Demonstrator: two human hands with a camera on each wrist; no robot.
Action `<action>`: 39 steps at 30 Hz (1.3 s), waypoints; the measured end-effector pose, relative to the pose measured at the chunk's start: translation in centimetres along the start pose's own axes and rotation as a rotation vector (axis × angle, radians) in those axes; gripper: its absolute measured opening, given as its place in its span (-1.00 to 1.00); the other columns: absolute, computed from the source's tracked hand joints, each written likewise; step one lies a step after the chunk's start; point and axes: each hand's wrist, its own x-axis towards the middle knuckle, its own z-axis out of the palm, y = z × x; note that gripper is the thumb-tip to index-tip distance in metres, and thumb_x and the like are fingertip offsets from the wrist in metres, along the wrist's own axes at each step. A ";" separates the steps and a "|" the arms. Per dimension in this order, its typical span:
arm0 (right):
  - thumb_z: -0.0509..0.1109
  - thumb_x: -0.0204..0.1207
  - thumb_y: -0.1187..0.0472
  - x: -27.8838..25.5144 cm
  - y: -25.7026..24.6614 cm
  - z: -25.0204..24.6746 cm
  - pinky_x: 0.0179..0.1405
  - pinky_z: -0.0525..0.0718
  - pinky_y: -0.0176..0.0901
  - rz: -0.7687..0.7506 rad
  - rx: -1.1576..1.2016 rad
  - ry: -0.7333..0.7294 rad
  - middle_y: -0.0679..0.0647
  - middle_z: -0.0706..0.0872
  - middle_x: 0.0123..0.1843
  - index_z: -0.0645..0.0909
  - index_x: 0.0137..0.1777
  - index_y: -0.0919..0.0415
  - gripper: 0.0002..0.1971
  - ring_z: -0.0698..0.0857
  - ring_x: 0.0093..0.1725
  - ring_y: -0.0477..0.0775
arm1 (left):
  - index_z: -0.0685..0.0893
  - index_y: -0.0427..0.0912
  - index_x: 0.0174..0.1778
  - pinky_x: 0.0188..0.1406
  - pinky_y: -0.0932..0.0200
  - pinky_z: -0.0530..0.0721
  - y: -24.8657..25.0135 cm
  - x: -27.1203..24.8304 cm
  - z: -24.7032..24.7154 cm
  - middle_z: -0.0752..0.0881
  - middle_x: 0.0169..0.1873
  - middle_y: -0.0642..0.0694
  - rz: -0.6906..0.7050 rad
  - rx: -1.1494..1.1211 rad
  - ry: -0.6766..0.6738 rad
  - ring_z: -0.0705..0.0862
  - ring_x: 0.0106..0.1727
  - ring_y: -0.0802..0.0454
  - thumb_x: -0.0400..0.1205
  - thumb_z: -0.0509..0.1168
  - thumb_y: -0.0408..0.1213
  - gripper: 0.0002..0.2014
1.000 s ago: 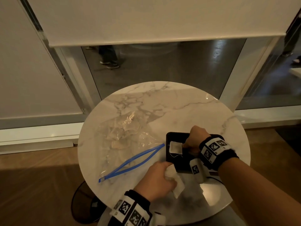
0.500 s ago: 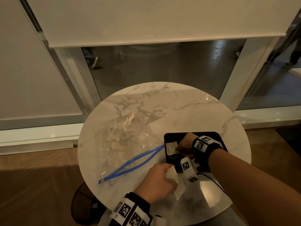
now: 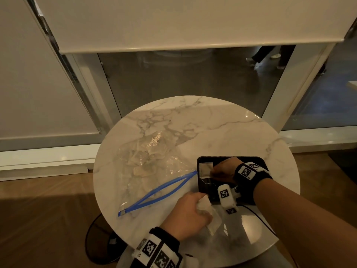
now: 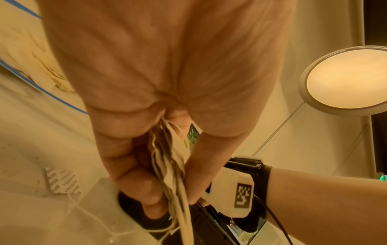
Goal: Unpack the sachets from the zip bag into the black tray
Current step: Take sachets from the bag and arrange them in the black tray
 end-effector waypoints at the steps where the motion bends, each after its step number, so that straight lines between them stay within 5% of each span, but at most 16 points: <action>1: 0.64 0.35 0.38 -0.2 -0.1 0.1 0.11 0.81 0.12 0.018 0.025 0.004 0.24 0.86 -0.12 0.82 -0.07 0.36 -0.84 0.85 -0.05 0.19 | 0.58 0.12 0.46 0.14 0.40 0.52 0.0 0.0 0.0 0.53 0.22 0.15 0.000 0.003 0.003 0.57 0.25 0.20 0.58 0.46 -0.20 -0.50; 5: 0.49 0.47 0.55 -0.5 -0.3 0.6 0.12 0.77 0.24 0.060 0.291 -0.050 0.44 0.76 -0.12 0.69 0.01 0.55 -0.86 0.78 -0.12 0.34 | 0.59 0.10 0.45 0.22 0.34 0.54 0.1 -0.1 0.0 0.54 0.23 0.14 -0.004 0.017 0.003 0.58 0.28 0.18 0.58 0.48 -0.20 -0.50; 8: 0.49 0.48 0.53 -0.3 -0.3 0.7 0.11 0.76 0.20 0.061 0.288 -0.069 0.42 0.74 -0.10 0.67 0.09 0.57 -0.80 0.76 -0.13 0.30 | 0.59 0.09 0.47 0.27 0.33 0.52 0.1 -0.1 -0.1 0.54 0.24 0.15 -0.001 0.025 0.000 0.56 0.30 0.18 0.58 0.48 -0.19 -0.49; 14: 0.41 0.61 0.40 0.6 -0.5 -0.2 0.38 0.66 0.12 0.147 0.236 -0.132 0.28 0.74 -0.16 0.66 -0.09 0.46 -0.91 0.74 0.04 0.22 | 0.47 0.13 0.57 0.30 0.34 0.49 0.2 -0.2 -0.1 0.52 0.38 0.13 0.005 0.050 0.013 0.51 0.37 0.20 0.60 0.46 -0.17 -0.41; 18: 0.32 0.66 0.44 -1.3 -1.1 -1.0 -0.42 0.80 -0.09 0.161 0.375 -0.132 0.29 0.68 -0.16 0.61 0.14 0.49 -0.87 0.73 -0.16 0.17 | 0.43 0.19 0.57 0.40 0.27 0.49 0.2 -0.6 -0.2 0.49 0.42 0.19 -0.004 0.027 0.032 0.47 0.42 0.21 0.58 0.48 -0.18 -0.36; 20: 0.33 0.66 0.44 -3.1 -1.3 -1.5 -0.61 0.73 -0.19 0.137 0.432 -0.122 0.26 0.61 -0.16 0.58 0.14 0.44 -0.89 0.72 -0.19 0.17 | 0.42 0.21 0.57 0.35 0.31 0.50 0.0 -0.8 -0.4 0.49 0.34 0.25 0.010 0.015 0.046 0.46 0.37 0.25 0.58 0.48 -0.17 -0.35; 25: 0.43 0.60 0.35 -8.6 -2.0 -1.9 -0.28 0.72 -0.06 -0.043 0.541 -0.078 0.25 0.66 -0.23 0.64 0.06 0.43 -0.87 0.67 -0.27 0.17 | 0.58 0.20 0.32 0.02 0.34 0.69 -0.4 -1.1 -1.5 0.68 0.13 0.22 0.060 -0.206 0.199 0.66 0.14 0.32 0.56 0.53 -0.18 -0.55; 31: 0.45 0.62 0.25 -13.8 -0.5 -0.1 -0.30 0.68 -0.13 -0.343 0.524 -0.115 0.22 0.71 -0.17 0.71 0.10 0.39 -0.81 0.67 -0.32 0.04 | 0.76 -0.12 0.16 0.12 -0.09 0.79 -0.5 -0.6 -2.5 0.84 0.03 -0.15 0.034 -0.749 0.384 0.81 0.12 -0.14 0.57 0.51 -0.25 -0.75; 35: 0.50 0.58 0.18 -15.6 1.2 2.5 -0.29 0.71 -0.12 -0.424 0.430 -0.235 0.23 0.69 -0.21 0.72 0.10 0.44 -0.71 0.66 -0.27 0.12 | 0.74 -0.20 0.22 0.16 -0.09 0.76 -0.1 -0.6 -2.3 0.84 0.08 -0.21 0.011 -0.905 0.430 0.80 0.16 -0.16 0.62 0.46 -0.29 -0.74; 39: 0.55 0.54 0.19 -15.5 1.7 3.2 -0.12 0.75 0.10 -0.479 0.356 -0.182 0.25 0.76 -0.24 0.75 0.00 0.38 -0.78 0.71 -0.29 0.09 | 0.73 -0.20 0.26 0.23 -0.16 0.73 0.2 -0.8 -2.0 0.84 0.10 -0.21 0.030 -0.905 0.442 0.80 0.19 -0.16 0.66 0.41 -0.29 -0.75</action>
